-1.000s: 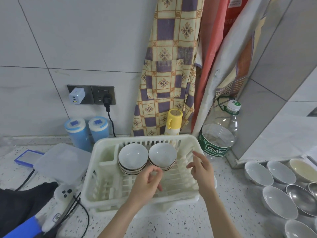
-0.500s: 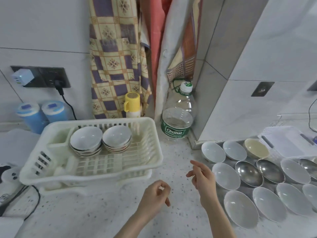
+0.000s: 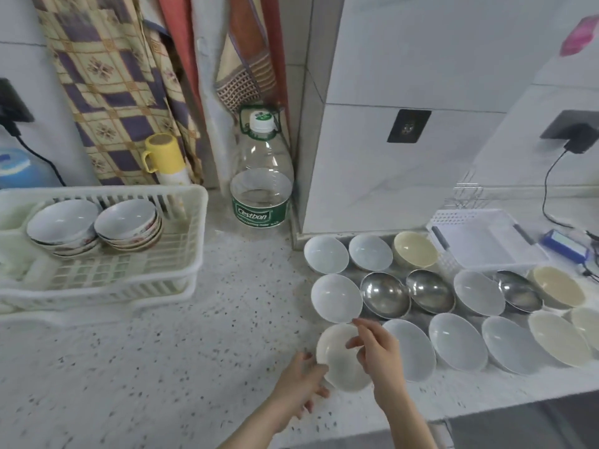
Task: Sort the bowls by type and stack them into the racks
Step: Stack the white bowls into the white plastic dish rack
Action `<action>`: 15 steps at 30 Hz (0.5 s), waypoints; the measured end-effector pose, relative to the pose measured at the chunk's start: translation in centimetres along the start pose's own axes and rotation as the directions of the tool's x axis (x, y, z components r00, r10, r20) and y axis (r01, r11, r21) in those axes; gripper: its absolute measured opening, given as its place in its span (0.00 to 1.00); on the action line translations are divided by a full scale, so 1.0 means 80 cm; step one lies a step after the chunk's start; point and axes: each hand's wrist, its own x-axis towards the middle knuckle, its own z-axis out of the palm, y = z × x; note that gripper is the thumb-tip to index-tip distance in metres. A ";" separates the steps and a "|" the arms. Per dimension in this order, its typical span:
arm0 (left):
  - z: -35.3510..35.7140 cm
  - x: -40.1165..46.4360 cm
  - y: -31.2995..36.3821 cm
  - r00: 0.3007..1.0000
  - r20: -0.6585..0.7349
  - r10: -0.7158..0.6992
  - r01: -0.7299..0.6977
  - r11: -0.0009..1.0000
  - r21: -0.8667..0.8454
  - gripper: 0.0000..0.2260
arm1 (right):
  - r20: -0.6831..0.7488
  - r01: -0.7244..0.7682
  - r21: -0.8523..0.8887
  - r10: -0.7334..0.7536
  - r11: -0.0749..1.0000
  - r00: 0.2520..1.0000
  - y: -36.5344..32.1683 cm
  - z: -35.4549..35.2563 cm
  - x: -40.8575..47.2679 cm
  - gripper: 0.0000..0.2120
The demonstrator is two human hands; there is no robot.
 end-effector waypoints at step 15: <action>0.005 0.002 -0.019 0.975 -0.222 0.023 -0.086 0.956 -0.281 0.12 | 0.016 -0.140 0.032 0.139 0.990 0.990 0.026 -0.048 0.013 0.07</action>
